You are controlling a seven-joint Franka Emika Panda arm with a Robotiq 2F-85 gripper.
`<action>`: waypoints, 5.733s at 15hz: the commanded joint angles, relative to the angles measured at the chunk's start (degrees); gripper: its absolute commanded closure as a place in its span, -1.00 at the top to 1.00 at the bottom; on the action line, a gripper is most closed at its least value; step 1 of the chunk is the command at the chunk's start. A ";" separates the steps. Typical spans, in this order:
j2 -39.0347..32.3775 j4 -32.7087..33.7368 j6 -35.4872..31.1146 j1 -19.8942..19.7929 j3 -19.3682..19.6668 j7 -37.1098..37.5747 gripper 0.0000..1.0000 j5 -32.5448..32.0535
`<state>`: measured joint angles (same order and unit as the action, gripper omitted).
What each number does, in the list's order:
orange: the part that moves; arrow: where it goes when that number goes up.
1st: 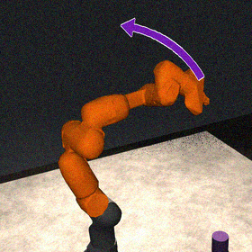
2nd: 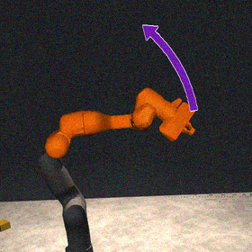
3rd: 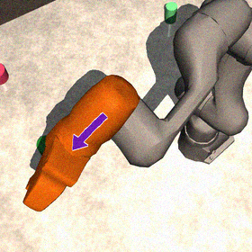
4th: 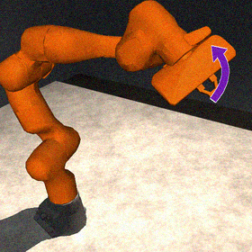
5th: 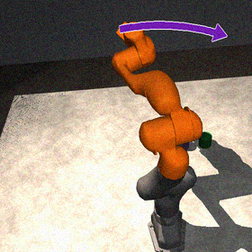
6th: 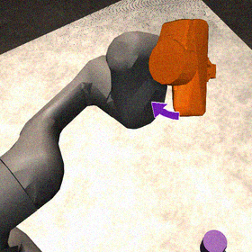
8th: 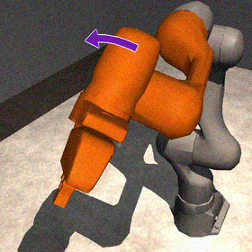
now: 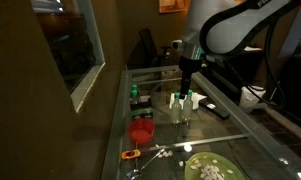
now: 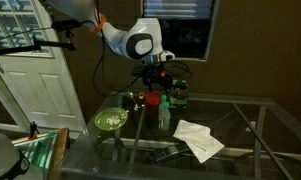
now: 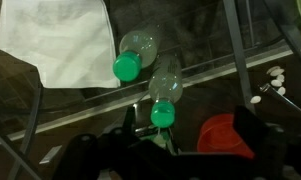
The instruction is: Put one of the bottles in the bottle carrier
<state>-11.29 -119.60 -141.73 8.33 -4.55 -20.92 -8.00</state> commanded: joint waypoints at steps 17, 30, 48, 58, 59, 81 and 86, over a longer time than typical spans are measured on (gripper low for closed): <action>-10.70 13.69 10.55 -0.59 -0.57 5.24 0.35 -2.55; -13.44 19.75 19.47 -1.62 -1.21 5.54 0.05 1.34; -11.94 23.79 21.06 -0.28 -2.59 6.47 -0.85 2.95; -16.82 41.41 25.45 3.92 -2.39 15.93 -0.85 1.16; -17.47 42.54 25.48 4.04 -2.31 16.48 -0.85 1.20; -30.58 53.68 28.63 3.38 -0.69 17.75 -0.85 2.38; -32.86 54.74 28.99 3.09 -0.46 17.87 -0.85 2.57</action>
<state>-42.02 -68.17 -114.88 11.43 -5.48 -3.54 -5.74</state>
